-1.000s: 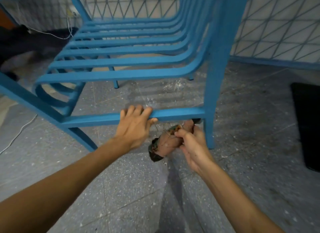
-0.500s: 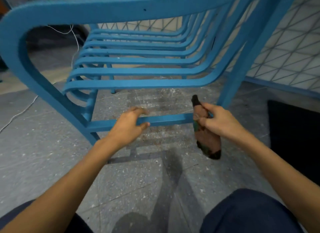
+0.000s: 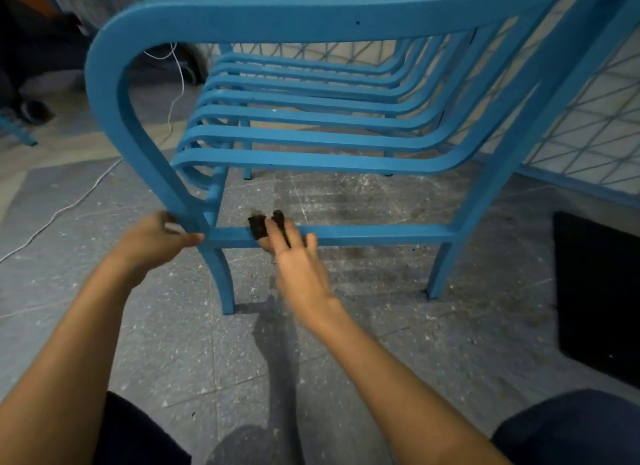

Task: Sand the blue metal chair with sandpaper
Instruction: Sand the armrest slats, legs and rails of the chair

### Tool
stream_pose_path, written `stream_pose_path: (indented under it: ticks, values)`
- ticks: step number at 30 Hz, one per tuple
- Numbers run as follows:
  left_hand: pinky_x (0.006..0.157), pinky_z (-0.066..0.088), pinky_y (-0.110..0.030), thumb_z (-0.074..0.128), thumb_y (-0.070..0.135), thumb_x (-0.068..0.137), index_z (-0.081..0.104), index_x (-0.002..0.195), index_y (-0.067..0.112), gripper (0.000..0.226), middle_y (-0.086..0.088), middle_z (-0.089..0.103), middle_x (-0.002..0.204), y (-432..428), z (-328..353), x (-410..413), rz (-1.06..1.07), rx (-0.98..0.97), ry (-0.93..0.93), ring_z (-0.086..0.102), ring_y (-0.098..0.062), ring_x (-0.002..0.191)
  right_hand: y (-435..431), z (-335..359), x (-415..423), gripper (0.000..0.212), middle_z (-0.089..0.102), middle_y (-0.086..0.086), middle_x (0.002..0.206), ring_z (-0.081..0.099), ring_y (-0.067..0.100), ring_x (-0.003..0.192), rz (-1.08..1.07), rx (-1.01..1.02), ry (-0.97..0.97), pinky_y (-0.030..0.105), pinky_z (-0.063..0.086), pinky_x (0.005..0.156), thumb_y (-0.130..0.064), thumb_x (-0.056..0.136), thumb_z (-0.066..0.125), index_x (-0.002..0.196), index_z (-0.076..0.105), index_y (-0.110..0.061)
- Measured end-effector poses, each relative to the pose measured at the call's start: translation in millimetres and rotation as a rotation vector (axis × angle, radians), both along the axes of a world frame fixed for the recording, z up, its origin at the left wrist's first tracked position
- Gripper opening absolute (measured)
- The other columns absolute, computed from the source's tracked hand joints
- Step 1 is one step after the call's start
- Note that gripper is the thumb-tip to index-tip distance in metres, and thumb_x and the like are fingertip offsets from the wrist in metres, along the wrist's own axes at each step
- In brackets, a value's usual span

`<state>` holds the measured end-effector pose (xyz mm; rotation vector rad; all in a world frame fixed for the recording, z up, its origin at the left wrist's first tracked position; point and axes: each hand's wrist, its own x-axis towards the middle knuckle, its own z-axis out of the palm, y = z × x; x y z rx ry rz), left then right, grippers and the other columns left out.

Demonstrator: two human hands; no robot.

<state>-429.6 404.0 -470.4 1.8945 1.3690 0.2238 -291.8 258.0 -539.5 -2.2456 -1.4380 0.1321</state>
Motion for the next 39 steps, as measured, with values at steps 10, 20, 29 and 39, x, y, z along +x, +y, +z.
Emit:
stream_pose_path:
  ticks: [10, 20, 29, 39]
  values:
    - [0.075, 0.048, -0.005, 0.051, 0.005, 0.094, 0.051, 0.125, -0.001, 0.032, -0.007, 0.061, 0.116, -0.6, -8.0, -5.1, -0.269, 0.027, -0.334, 0.061, 0.002, 0.09, -85.0, -42.1, 129.4, 0.067, 0.036, 0.008, 0.15, 0.046, 0.034, 0.115, -0.339, 0.146, -0.075, 0.042, 0.043, 0.097, 0.007, 0.086, 0.058, 0.144, 0.037, -0.021]
    - [0.077, 0.044, -0.001, 0.053, 0.008, 0.093, 0.058, 0.11, 0.007, 0.018, 0.003, 0.064, 0.104, -31.0, -16.5, 27.9, -0.494, 0.131, -0.302, 0.059, 0.017, 0.085, -67.4, -38.9, 128.9, 0.052, 0.034, 0.014, 0.149, 0.046, 0.027, 0.122, -0.235, 0.181, 0.061, 0.042, 0.038, 0.108, -0.001, 0.094, 0.047, 0.142, 0.043, -0.019]
    - [0.072, 0.046, -0.011, 0.061, 0.027, 0.09, 0.063, 0.104, 0.011, 0.021, 0.005, 0.068, 0.095, -88.8, -20.3, 66.5, -0.621, 0.33, -0.255, 0.062, -0.006, 0.088, -83.3, -34.7, 83.7, 0.072, 0.036, 0.007, 0.15, 0.041, 0.033, 0.12, -0.212, 0.228, 0.039, 0.044, 0.039, 0.108, 0.016, 0.083, 0.053, 0.14, 0.044, -0.026]
    - [0.071, 0.05, -0.037, 0.062, 0.042, 0.086, 0.058, 0.104, 0.008, 0.039, -0.013, 0.067, 0.089, -183.3, -31.3, 151.0, -0.635, 0.324, -0.317, 0.064, -0.031, 0.088, -166.5, 6.6, 120.0, 0.053, 0.056, 0.007, 0.135, 0.054, 0.021, 0.123, -0.213, 0.253, 0.17, 0.027, 0.037, 0.107, -0.003, 0.071, 0.051, 0.12, 0.066, -0.018]
